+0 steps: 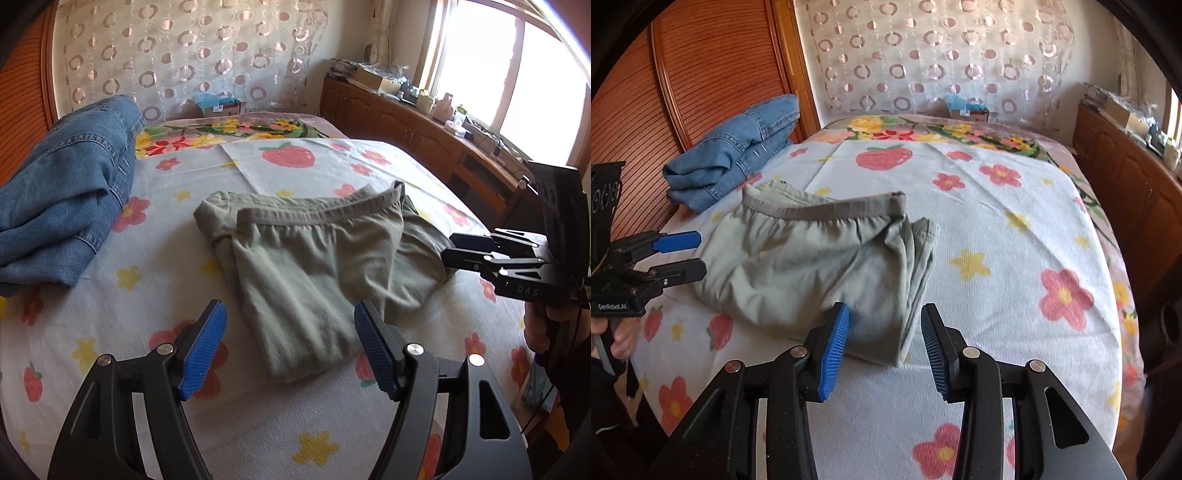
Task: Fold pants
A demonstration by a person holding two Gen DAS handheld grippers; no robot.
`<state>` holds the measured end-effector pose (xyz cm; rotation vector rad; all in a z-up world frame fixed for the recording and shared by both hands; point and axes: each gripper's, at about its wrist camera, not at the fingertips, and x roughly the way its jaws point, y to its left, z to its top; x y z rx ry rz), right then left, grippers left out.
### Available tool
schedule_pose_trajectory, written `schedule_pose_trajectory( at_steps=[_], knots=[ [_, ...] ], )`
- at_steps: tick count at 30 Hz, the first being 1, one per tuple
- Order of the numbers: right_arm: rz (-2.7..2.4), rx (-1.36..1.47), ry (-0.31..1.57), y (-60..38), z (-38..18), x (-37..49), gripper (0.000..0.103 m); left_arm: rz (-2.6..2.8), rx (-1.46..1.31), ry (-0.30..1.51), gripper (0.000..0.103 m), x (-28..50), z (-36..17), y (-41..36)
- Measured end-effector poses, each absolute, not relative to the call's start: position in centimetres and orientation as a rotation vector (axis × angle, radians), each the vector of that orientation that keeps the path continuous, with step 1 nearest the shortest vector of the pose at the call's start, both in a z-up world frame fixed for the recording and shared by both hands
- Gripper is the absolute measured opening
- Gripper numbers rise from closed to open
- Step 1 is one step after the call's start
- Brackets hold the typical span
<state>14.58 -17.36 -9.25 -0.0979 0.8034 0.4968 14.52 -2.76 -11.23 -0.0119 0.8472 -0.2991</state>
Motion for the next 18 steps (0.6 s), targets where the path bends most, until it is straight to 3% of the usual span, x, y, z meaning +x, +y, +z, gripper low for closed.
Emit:
schedule_pose_trajectory(
  at_steps=[9, 12, 16, 18],
  knots=[
    [0.517, -0.089, 0.831, -16.90, -9.64, 15.14, 0.042, -0.302, -0.012, 0.860, 0.073, 14.04, -11.65, -2.84],
    [0.512, -0.107, 0.828, -16.54, -9.74, 15.24, 0.036, -0.320, -0.030, 0.857, 0.073, 13.75, -11.55, -2.71],
    [0.515, -0.114, 0.821, -16.37, -9.68, 15.29, 0.015, -0.318, -0.020, 0.857, 0.073, 13.64, -11.75, -2.88],
    [0.521, -0.113, 0.816, -16.35, -9.59, 15.17, 0.012, -0.312, -0.010, 0.860, 0.066, 13.77, -11.98, -3.07]
  ],
)
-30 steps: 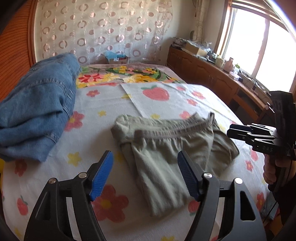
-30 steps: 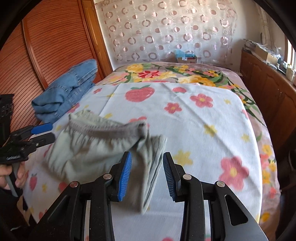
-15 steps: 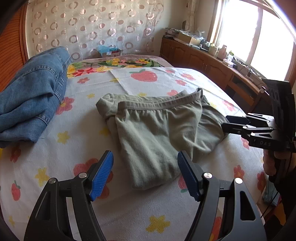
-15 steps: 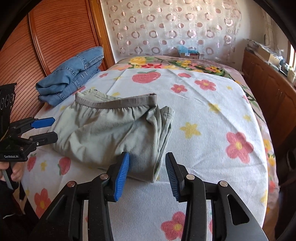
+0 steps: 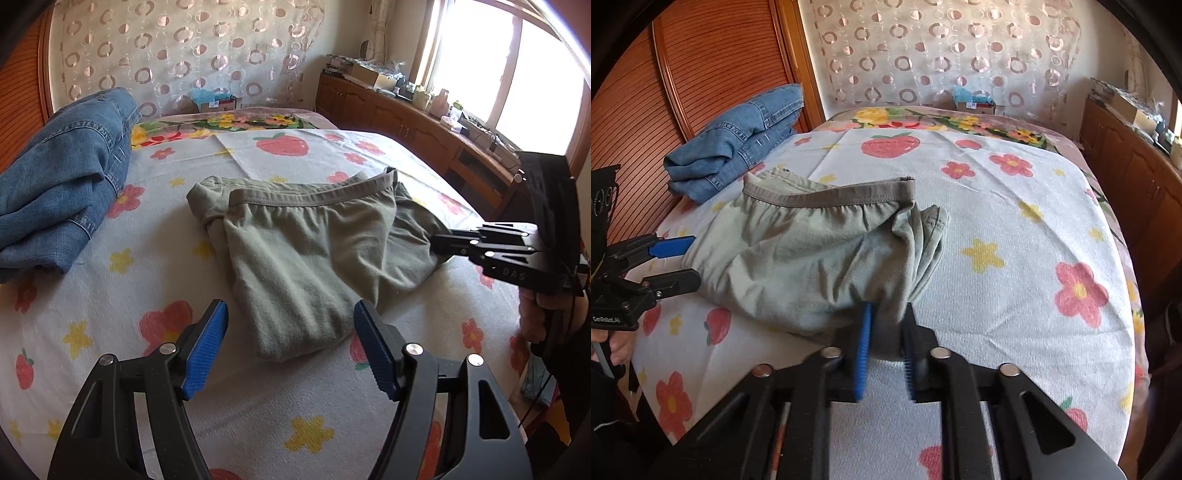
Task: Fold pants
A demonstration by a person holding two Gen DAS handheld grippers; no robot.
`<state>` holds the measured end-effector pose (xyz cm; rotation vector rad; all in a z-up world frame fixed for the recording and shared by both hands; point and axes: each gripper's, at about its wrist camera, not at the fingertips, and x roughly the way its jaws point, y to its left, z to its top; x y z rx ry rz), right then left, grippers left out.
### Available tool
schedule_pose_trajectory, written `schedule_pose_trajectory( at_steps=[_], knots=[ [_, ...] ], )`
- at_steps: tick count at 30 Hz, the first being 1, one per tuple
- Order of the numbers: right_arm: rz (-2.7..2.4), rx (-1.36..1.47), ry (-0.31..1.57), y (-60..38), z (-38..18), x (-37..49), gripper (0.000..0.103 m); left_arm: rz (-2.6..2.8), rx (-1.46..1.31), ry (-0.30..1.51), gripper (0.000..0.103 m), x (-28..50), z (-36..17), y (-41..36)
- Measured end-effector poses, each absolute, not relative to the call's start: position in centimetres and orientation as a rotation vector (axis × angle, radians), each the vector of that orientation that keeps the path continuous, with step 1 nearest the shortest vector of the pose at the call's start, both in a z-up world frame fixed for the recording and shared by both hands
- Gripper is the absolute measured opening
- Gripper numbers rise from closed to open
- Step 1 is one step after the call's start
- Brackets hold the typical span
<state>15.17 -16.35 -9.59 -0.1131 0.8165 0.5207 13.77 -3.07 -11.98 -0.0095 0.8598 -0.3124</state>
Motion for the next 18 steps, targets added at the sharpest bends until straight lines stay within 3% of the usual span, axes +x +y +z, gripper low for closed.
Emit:
schedule_pose_trajectory(
  at_steps=[3, 10, 18],
  knots=[
    [0.523, -0.106, 0.813, -16.6, -9.6, 15.0, 0.011, -0.297, 0.002, 0.876, 0.048, 13.9, -12.3, -3.1],
    [0.522, -0.102, 0.803, -16.8, -9.5, 14.8, 0.010, -0.295, -0.007, 0.845, 0.021, 13.5, -11.9, -3.1],
    [0.531, -0.089, 0.777, -17.9, -8.2, 12.5, 0.009, -0.344, -0.007, 0.783, 0.017, 10.4, -9.1, -4.0]
  ],
)
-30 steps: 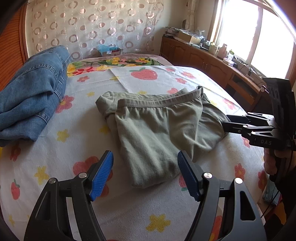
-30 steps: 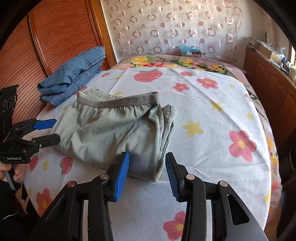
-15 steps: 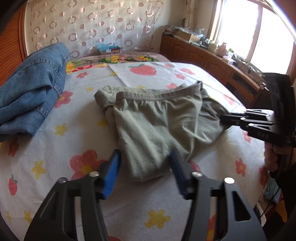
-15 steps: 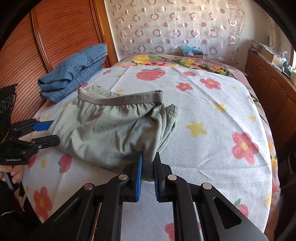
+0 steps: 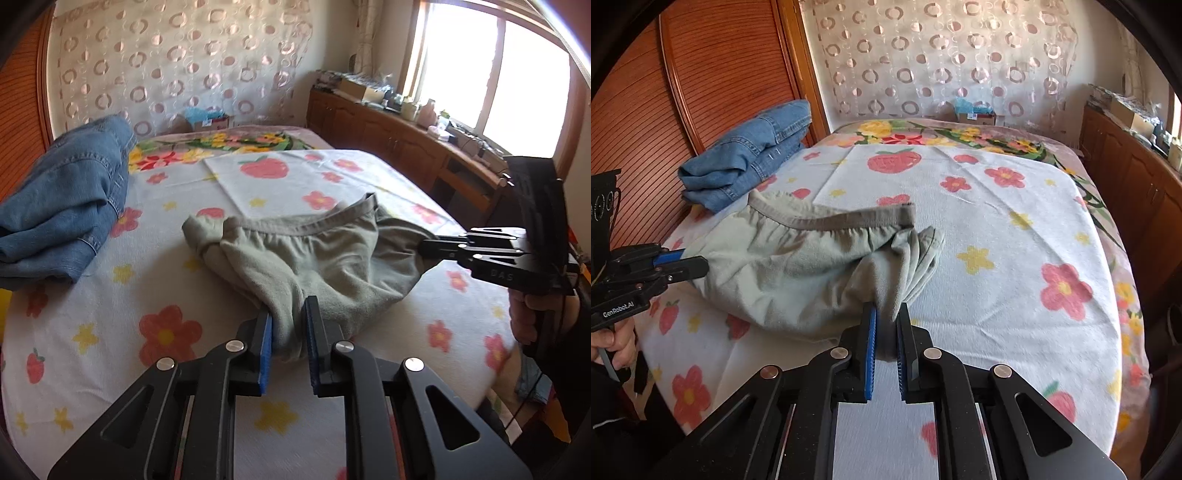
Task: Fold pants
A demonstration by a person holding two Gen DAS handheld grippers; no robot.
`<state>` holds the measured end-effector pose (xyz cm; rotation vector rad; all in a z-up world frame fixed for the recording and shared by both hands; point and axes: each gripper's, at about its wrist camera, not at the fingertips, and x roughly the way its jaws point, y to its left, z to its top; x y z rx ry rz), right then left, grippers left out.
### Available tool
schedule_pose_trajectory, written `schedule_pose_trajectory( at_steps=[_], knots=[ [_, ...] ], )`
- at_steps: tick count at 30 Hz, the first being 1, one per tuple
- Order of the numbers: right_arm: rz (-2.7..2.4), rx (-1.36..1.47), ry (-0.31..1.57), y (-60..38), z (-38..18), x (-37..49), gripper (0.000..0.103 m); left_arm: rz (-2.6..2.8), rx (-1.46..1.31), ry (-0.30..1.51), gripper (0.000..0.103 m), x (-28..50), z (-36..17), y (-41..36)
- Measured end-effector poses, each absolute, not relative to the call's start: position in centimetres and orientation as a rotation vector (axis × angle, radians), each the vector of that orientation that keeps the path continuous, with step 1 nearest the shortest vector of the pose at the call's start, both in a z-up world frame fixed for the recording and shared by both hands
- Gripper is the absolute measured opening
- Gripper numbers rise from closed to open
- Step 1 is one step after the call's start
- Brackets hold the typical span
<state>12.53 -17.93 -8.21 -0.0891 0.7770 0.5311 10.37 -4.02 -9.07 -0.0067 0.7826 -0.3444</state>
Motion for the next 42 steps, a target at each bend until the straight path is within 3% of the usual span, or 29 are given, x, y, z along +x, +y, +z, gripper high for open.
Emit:
schedule_pose_trajectory(
  at_steps=[17, 20, 22, 24, 26, 29, 37, 42],
  knots=[
    [0.539, -0.088, 0.783, -19.4, -7.9, 7.3, 0.010, -0.358, -0.014, 0.811, 0.021, 7.4, -9.6, -4.4],
    [0.532, -0.091, 0.781, -19.1, -7.7, 7.0, 0.013, -0.357, -0.007, 0.806, 0.031, 7.6, -9.4, -4.3],
    [0.522, -0.094, 0.777, -19.3, -7.5, 6.7, 0.013, -0.348, -0.008, 0.803, 0.045, 7.8, -9.4, -4.2],
    [0.518, -0.097, 0.760, -19.3, -7.0, 6.4, 0.017, -0.343, -0.009, 0.798, 0.049, 8.0, -9.3, -3.9],
    [0.513, -0.103, 0.745, -19.3, -6.5, 6.2, 0.028, -0.329, -0.003, 0.799, 0.056, 8.4, -9.3, -3.7],
    [0.507, -0.116, 0.729, -19.3, -6.3, 6.1, 0.032, -0.318, 0.003, 0.793, 0.070, 8.9, -9.3, -3.6],
    [0.508, -0.116, 0.718, -19.1, -6.7, 7.4, 0.033, -0.301, -0.025, 0.795, 0.073, 10.6, -9.5, -3.1],
    [0.509, -0.110, 0.726, -18.4, -7.4, 9.1, 0.040, -0.313, -0.009, 0.792, 0.072, 11.8, -9.5, -3.5]
  ],
)
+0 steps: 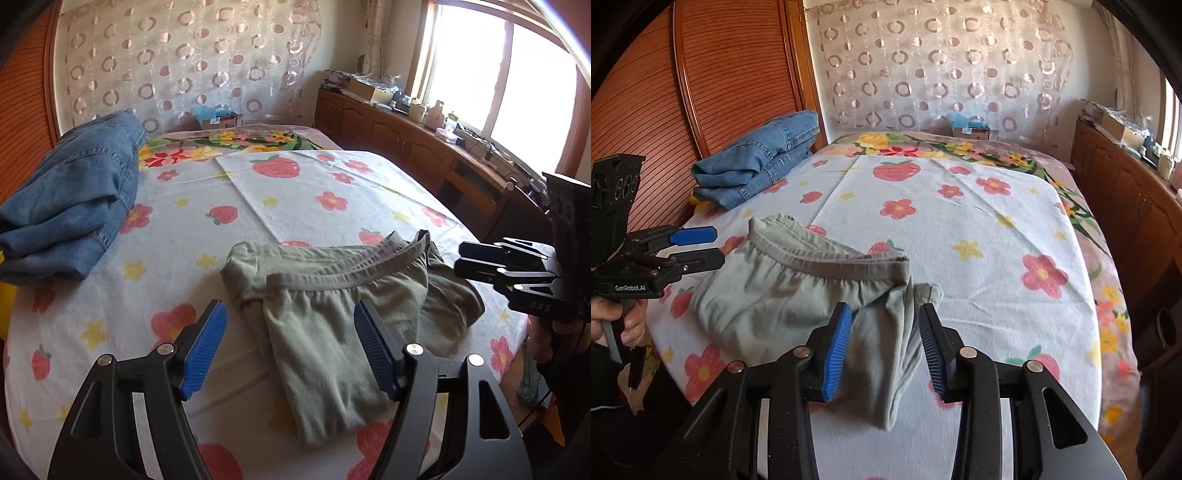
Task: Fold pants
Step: 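Pinch the pants waistband with the left gripper while the right gripper pinches the leg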
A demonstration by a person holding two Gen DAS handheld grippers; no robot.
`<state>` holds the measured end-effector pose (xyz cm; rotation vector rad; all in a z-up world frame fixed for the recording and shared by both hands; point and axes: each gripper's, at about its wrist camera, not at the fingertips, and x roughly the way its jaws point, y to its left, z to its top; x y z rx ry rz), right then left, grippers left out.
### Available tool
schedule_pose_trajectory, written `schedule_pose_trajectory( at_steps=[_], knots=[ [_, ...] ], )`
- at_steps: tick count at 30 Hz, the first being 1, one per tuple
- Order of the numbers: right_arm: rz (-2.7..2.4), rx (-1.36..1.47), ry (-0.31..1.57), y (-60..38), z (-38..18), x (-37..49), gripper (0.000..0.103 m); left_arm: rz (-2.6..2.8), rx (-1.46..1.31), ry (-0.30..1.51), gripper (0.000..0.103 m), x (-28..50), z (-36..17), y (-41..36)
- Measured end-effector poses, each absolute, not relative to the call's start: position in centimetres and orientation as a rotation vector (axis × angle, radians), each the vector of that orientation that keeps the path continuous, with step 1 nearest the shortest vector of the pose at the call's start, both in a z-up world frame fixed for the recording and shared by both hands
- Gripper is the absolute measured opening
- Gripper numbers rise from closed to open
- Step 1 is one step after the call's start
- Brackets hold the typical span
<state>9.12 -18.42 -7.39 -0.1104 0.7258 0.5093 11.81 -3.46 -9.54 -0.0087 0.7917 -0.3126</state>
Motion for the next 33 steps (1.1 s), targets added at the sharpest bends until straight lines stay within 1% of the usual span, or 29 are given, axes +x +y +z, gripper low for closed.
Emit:
schedule_pose_trajectory(
  at_steps=[2, 4, 5, 6, 7, 9, 12, 16, 17, 19, 20, 21, 23, 27, 33],
  knots=[
    [0.514, -0.105, 0.732, -18.1, -7.7, 10.0, 0.040, -0.318, -0.003, 0.792, 0.072, 12.3, -9.6, -3.6],
    [0.519, -0.106, 0.733, -18.0, -7.8, 10.7, 0.040, -0.329, 0.000, 0.795, 0.069, 13.1, -9.8, -3.8],
    [0.520, -0.105, 0.732, -17.9, -7.9, 11.1, 0.040, -0.335, 0.001, 0.798, 0.062, 13.3, -9.8, -3.8],
    [0.521, -0.105, 0.735, -17.8, -7.9, 11.4, 0.040, -0.342, 0.003, 0.802, 0.058, 13.5, -9.9, -3.9],
    [0.523, -0.106, 0.737, -17.6, -8.0, 11.8, 0.040, -0.349, 0.004, 0.804, 0.056, 13.7, -10.0, -4.0],
    [0.526, -0.112, 0.740, -17.4, -8.1, 12.5, 0.040, -0.364, 0.009, 0.814, 0.046, 14.2, -10.3, -4.1],
    [0.531, -0.118, 0.752, -16.9, -8.4, 13.6, 0.040, -0.375, 0.012, 0.834, 0.041, 14.8, -10.8, -4.2],
    [0.539, -0.110, 0.774, -16.5, -8.9, 14.8, 0.039, -0.390, 0.007, 0.851, 0.037, 15.5, -11.4, -4.0],
    [0.545, -0.110, 0.780, -16.3, -9.0, 15.1, 0.031, -0.394, 0.006, 0.853, 0.036, 15.7, -11.5, -4.0],
    [0.554, -0.108, 0.790, -15.9, -9.3, 15.6, 0.023, -0.397, 0.004, 0.849, 0.028, 15.6, -11.6, -3.9],
    [0.552, -0.109, 0.788, -15.7, -9.3, 15.8, 0.014, -0.401, 0.002, 0.838, 0.018, 15.6, -11.6, -3.8],
    [0.554, -0.107, 0.783, -15.6, -9.2, 15.9, 0.009, -0.405, -0.003, 0.828, 0.014, 15.5, -11.4, -3.7],
    [0.551, -0.090, 0.764, -15.6, -8.9, 15.9, 0.007, -0.401, -0.028, 0.803, 0.013, 15.4, -10.8, -3.2],
    [0.531, -0.085, 0.729, -15.4, -8.6, 15.9, 0.007, -0.401, -0.053, 0.761, 0.013, 15.2, -9.6, -2.7],
    [0.510, -0.122, 0.762, -14.8, -9.3, 15.6, 0.007, -0.380, -0.024, 0.807, 0.013, 16.3, -10.5, -3.0]
  ],
)
